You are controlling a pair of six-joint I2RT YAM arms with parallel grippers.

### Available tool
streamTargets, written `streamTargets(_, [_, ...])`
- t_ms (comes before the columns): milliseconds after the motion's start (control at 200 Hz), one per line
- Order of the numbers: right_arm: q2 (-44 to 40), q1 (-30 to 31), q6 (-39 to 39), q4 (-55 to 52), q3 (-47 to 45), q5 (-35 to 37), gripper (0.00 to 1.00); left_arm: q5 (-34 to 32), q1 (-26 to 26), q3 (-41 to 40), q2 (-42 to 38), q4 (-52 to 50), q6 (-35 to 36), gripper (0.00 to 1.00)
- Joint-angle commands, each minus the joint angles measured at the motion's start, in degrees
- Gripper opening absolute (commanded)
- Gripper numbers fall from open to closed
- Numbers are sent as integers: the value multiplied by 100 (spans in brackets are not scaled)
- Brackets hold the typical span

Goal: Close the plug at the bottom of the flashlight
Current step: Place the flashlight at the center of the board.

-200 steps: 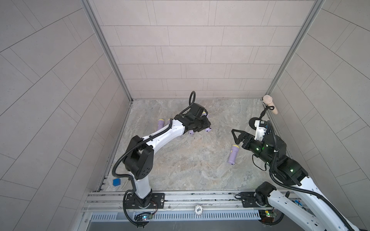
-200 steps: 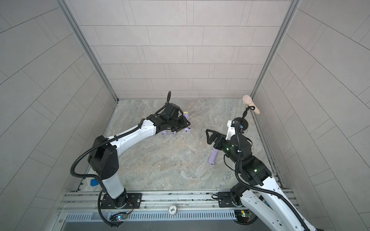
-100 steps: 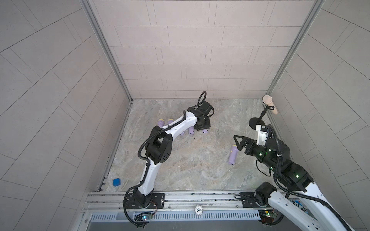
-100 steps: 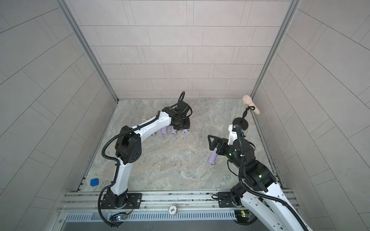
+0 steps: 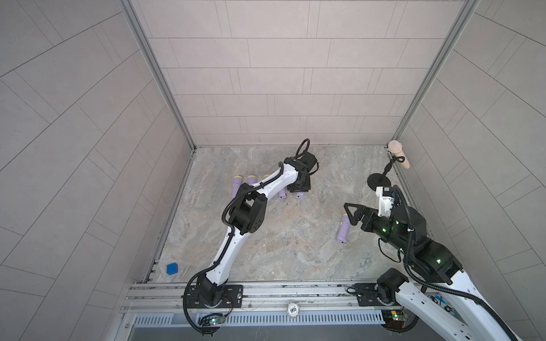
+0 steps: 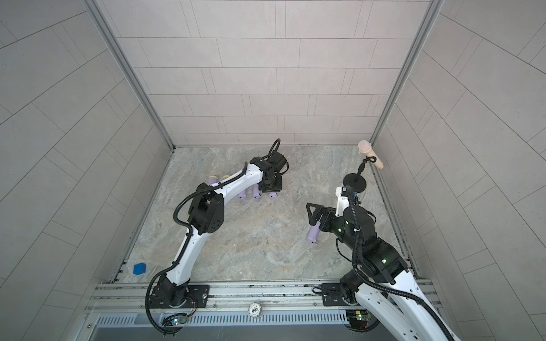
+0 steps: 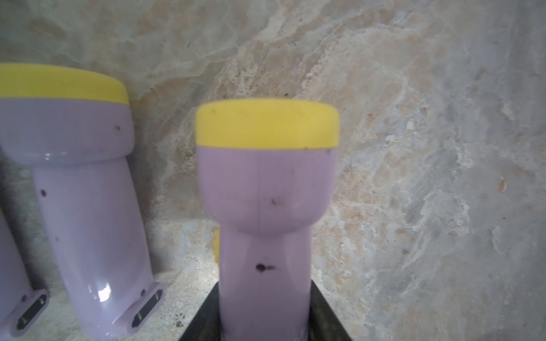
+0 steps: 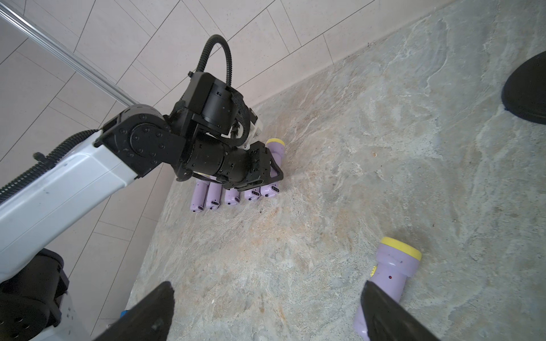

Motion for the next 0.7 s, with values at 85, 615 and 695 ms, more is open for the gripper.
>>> streamTargets(85, [-62,-24,-6,-7,-96,-87,100,-331,87,505,327,-248,21,0])
streamTargets(615, [-191,-15,119,123,-363,-163,100,-496,188,783,785,-199,-74,0])
streamTargets(695, [-179,-19,150,145,-399,-153,99,-535,188,815,830,-192,-42,0])
